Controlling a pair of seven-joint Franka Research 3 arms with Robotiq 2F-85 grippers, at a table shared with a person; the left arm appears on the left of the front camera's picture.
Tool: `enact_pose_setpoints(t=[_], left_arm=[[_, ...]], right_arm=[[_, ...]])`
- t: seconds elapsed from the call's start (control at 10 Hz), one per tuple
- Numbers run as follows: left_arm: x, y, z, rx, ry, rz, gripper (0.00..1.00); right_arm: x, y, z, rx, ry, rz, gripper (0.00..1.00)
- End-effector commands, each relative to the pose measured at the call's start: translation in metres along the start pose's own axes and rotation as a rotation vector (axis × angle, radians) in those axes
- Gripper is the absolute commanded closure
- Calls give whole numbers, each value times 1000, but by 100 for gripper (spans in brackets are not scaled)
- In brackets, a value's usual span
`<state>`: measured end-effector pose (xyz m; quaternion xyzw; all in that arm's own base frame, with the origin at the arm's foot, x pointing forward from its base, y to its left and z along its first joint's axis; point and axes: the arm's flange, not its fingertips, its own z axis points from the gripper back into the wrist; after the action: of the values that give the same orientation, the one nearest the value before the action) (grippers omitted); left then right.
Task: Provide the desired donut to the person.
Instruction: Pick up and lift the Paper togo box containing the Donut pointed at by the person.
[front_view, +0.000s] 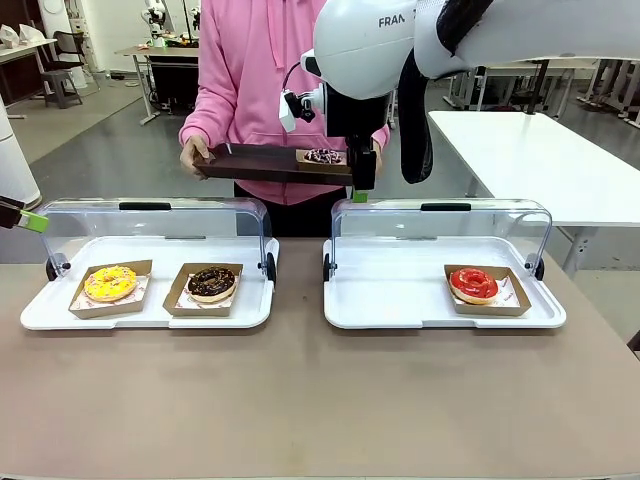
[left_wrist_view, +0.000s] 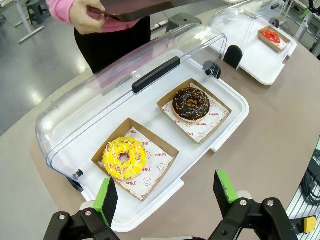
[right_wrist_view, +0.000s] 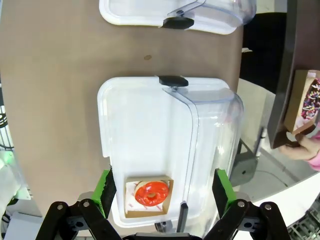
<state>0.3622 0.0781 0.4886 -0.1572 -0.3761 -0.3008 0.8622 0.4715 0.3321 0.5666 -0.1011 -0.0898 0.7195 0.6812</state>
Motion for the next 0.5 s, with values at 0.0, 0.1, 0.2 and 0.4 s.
enact_pose_setpoints(t=[0.0,0.1,0.2,0.4], left_arm=[[-1,1,-1,-11,-12,3,0],[-1,1,-1,-11,-12,3,0],[-1,1,-1,-11,-12,3,0],[-1,1,-1,-11,-12,3,0]], right_arm=[[-4,5,-5,-21,2,6,0],[-4,5,-5,-21,2,6,0],[-4,5,-5,-21,2,6,0],[-17,6,17,-11,-73,-41,0]])
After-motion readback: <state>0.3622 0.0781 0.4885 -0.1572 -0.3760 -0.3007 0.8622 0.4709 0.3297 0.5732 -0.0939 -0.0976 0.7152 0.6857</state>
